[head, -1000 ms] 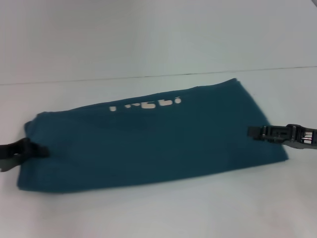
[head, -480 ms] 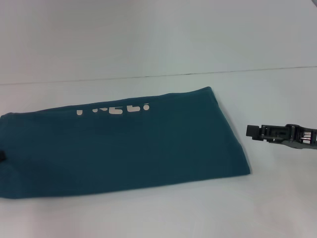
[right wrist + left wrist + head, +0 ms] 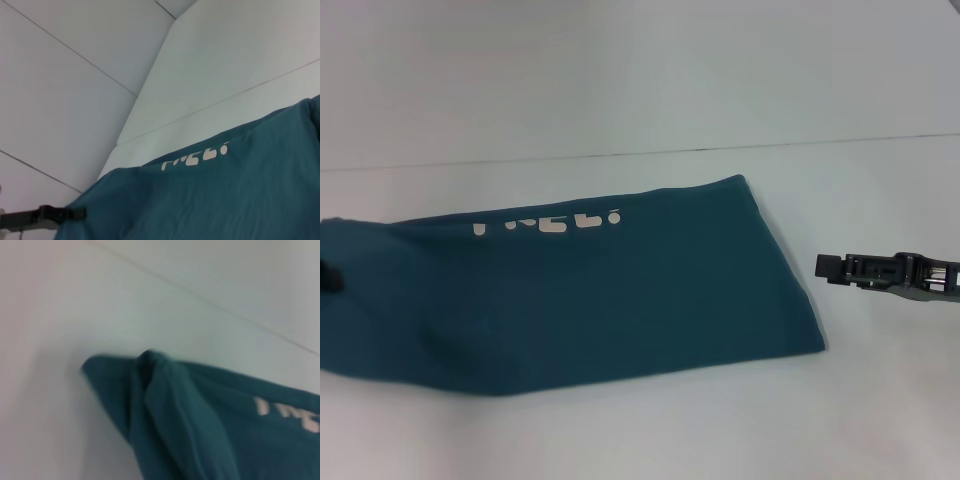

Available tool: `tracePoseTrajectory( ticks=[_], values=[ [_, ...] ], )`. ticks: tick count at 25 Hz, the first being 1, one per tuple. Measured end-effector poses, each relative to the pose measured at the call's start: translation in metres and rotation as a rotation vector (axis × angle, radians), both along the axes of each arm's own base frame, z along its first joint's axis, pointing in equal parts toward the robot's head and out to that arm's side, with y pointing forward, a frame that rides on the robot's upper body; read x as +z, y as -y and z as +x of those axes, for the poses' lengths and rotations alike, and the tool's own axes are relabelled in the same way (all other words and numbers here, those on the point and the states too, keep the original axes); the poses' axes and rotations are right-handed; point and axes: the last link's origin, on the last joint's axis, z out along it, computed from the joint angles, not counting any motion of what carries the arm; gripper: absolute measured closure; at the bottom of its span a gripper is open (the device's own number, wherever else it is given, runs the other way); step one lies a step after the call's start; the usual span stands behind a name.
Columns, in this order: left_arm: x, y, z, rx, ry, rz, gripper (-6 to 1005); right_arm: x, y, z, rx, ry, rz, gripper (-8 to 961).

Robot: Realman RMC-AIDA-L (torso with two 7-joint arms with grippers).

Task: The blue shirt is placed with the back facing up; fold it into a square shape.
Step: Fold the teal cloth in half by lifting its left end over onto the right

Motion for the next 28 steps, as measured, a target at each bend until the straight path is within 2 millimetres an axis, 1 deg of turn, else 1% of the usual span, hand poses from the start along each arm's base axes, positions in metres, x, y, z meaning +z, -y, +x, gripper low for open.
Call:
tracePoseTrajectory(
  ticks=[4,8,11,18,19,20,21,24,28],
  values=[
    [0.010,-0.008,0.037,-0.046,-0.040,-0.013,951,0.000,0.000,0.000,0.000,0.001,0.002,424],
    [0.015,-0.018,0.073,-0.103,-0.070,-0.046,951,-0.001,-0.001,-0.002,0.005,0.000,-0.001,424],
    [0.016,-0.025,0.095,-0.144,-0.104,-0.075,950,-0.002,-0.001,-0.002,0.007,-0.001,-0.002,424],
    [0.009,-0.035,0.149,-0.241,-0.199,-0.152,951,-0.003,0.000,-0.002,0.004,-0.002,-0.003,425],
    [0.007,-0.037,0.163,-0.267,-0.226,-0.167,952,-0.003,0.000,-0.001,0.004,-0.002,-0.003,425],
    [0.007,-0.037,0.163,-0.267,-0.226,-0.167,952,-0.003,0.000,-0.001,0.003,-0.001,-0.003,425],
    [0.006,-0.038,0.173,-0.288,-0.247,-0.178,953,-0.003,0.000,-0.001,0.003,0.000,-0.004,425],
    [-0.001,-0.041,0.193,-0.329,-0.288,-0.203,953,-0.003,0.000,-0.001,0.001,0.004,-0.004,425],
    [-0.018,-0.044,0.215,-0.383,-0.349,-0.248,953,-0.003,0.001,0.001,-0.005,0.008,-0.008,424]
  ],
)
